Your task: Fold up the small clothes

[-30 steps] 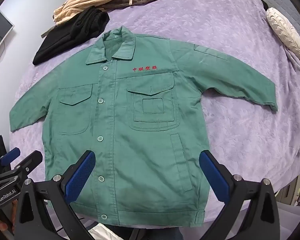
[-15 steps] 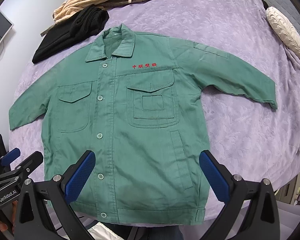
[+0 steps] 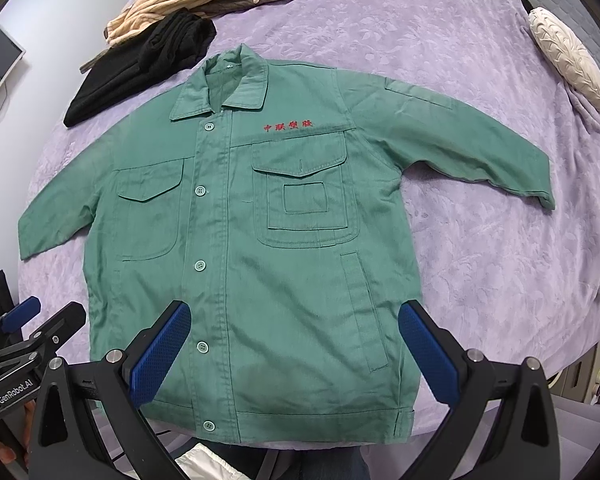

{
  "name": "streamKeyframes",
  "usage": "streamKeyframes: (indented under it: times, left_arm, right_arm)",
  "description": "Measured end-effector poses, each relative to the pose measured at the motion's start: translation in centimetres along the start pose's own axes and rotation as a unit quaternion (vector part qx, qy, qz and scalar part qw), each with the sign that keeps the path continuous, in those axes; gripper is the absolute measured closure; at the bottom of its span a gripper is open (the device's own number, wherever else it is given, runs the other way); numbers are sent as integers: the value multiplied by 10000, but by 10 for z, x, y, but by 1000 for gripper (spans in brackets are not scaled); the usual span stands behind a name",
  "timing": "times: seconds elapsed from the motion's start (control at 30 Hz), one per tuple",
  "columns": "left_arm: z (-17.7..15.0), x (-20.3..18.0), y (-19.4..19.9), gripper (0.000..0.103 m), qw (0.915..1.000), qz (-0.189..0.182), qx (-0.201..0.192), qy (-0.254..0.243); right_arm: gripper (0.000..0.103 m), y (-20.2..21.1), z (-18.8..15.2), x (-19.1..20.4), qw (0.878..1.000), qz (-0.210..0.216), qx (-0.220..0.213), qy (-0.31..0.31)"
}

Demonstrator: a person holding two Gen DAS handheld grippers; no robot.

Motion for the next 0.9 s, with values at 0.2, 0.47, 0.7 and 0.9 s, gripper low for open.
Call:
streamKeyframes:
  times: [0.2, 0.47, 0.7, 0.9]
  left_arm:
    - [1, -1, 0, 0, 9999, -30, -126, 4]
    - [0, -1, -1, 0, 9999, -39, -120, 12]
    - [0, 0, 0, 0, 9998, -25, -181, 12]
    - [0, 0, 0, 0, 9998, -30, -198, 15]
  right_arm:
    - [0, 0, 0, 0, 10000, 2, 1, 10]
    - [0, 0, 0, 0, 10000, 3, 6, 5]
    - [0, 0, -2, 0, 10000, 3, 11, 3]
    - [0, -1, -1, 1, 10000, 5, 9, 0]
Point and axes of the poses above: each gripper's, at about its wrist camera, not at the fingertips, and y roughly against the way its jaws point, x to its left, z to its top, the point moved 10 cm from there along -y, roughly the way its jaws point, and after that the axes turned 6 degrees about y, right-handed, at the moved point
